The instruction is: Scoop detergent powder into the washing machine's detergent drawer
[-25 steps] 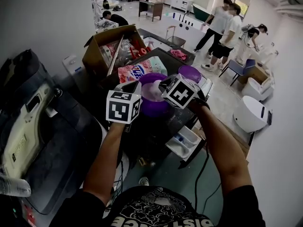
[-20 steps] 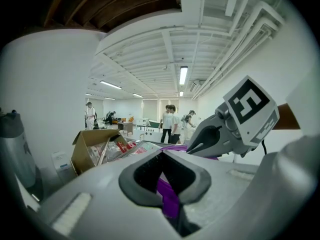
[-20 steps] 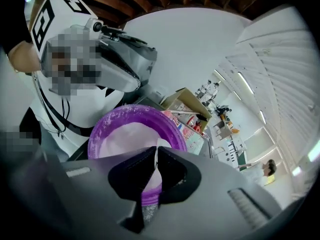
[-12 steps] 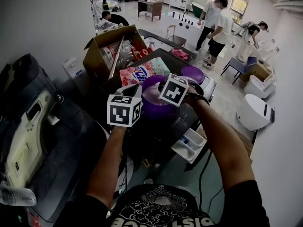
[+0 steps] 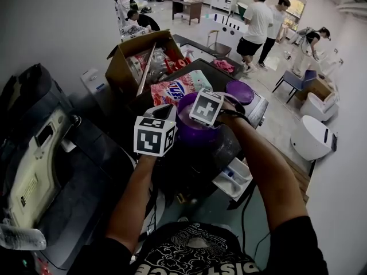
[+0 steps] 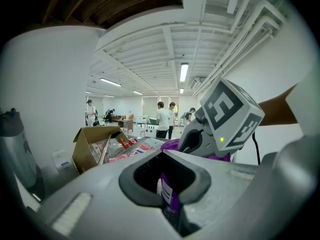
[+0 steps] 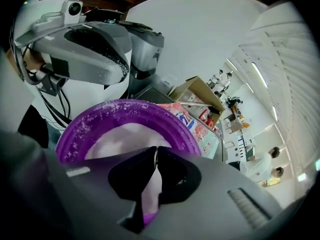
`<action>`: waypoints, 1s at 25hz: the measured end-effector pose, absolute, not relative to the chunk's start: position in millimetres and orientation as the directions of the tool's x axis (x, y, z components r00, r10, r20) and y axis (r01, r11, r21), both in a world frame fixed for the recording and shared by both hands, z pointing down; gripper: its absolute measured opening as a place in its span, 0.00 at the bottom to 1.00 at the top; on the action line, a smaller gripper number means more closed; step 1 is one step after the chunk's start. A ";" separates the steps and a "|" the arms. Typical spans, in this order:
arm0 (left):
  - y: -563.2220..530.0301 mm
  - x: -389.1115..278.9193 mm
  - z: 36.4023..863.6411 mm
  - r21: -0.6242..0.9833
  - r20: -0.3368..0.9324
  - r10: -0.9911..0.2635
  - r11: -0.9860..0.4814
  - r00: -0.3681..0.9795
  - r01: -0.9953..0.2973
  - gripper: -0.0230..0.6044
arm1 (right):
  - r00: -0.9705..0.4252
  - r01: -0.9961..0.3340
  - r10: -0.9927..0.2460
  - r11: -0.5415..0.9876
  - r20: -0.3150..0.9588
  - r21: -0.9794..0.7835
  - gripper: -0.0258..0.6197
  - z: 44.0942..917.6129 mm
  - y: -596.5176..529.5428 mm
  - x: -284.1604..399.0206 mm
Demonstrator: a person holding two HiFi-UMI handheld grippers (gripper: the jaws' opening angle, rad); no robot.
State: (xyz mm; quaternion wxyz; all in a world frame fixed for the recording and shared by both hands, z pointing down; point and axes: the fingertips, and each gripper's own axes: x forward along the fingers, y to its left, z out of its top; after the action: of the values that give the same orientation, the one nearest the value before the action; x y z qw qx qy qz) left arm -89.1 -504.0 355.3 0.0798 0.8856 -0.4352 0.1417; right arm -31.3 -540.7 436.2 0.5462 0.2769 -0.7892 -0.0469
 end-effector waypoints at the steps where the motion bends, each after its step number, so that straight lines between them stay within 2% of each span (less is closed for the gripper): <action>1: -503.9 -89.3 355.1 0.018 0.320 -0.748 -0.608 0.581 -0.794 0.04 | -0.277 -0.380 -0.473 0.853 0.836 0.357 0.09 438.7 -542.2 -36.2; 6: -504.0 -89.9 355.1 0.020 0.320 -0.749 -0.607 0.581 -0.794 0.04 | -0.163 -0.401 -0.434 0.850 0.886 0.342 0.09 434.8 -532.2 -21.0; 25: -496.1 -88.2 358.9 0.034 0.324 -0.743 -0.610 0.586 -0.792 0.04 | -0.148 -0.450 -0.263 0.876 0.953 0.172 0.09 450.4 -503.0 -29.7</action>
State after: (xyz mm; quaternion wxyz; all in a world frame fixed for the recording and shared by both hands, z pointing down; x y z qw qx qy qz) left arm -88.2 -496.1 358.9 0.0875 0.8862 -0.4329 0.1399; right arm -29.7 -503.0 450.4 0.6084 0.2364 -0.7538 0.0766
